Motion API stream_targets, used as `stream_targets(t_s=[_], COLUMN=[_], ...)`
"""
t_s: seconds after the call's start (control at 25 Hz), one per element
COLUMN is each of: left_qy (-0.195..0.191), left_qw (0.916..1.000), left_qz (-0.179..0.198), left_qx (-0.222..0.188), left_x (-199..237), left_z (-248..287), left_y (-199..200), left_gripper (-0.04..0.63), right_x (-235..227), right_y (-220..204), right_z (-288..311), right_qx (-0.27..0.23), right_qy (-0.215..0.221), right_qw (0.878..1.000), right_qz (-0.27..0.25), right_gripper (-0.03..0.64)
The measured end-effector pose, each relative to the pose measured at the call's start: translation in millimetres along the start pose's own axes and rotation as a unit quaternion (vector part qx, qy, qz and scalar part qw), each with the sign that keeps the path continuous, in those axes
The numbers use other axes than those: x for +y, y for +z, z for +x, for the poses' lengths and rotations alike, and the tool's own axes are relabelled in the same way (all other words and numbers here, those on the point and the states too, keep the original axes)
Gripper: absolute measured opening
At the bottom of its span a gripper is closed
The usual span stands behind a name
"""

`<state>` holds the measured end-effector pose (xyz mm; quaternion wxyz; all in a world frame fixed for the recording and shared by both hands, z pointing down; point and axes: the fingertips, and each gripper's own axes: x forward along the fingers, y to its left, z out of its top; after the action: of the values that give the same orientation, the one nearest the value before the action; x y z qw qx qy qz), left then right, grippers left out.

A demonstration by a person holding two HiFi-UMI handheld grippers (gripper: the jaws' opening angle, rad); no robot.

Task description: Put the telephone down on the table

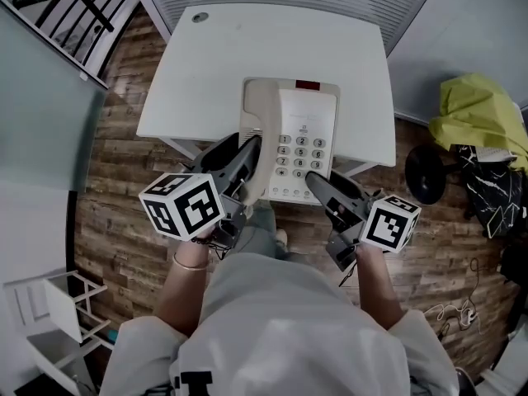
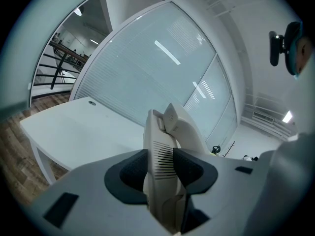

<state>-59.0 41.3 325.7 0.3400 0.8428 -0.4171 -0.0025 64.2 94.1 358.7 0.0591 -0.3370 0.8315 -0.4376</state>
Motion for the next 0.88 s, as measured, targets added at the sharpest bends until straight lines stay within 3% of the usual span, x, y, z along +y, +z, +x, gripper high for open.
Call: stream_targets(t_s=[0.36,0.88], left_qy=[-0.002,-0.019], left_qw=[0.9999,0.9997], left_qz=[0.017,0.017], left_qx=[0.001,0.007], left_x=[16.4,66.3], left_z=[30.0,122.8], left_y=[22.9,100.9], left_gripper=[0.161,0.161], right_x=[-19.8,-64.1], right_y=[23.3,116.5], right_z=[26.5,100.8], right_qx=[0.003,-0.021], right_qy=[0.002,-0.01], right_qw=[1.0,1.0], right_qz=[0.009,0.009], right_gripper=[0.206,0.206])
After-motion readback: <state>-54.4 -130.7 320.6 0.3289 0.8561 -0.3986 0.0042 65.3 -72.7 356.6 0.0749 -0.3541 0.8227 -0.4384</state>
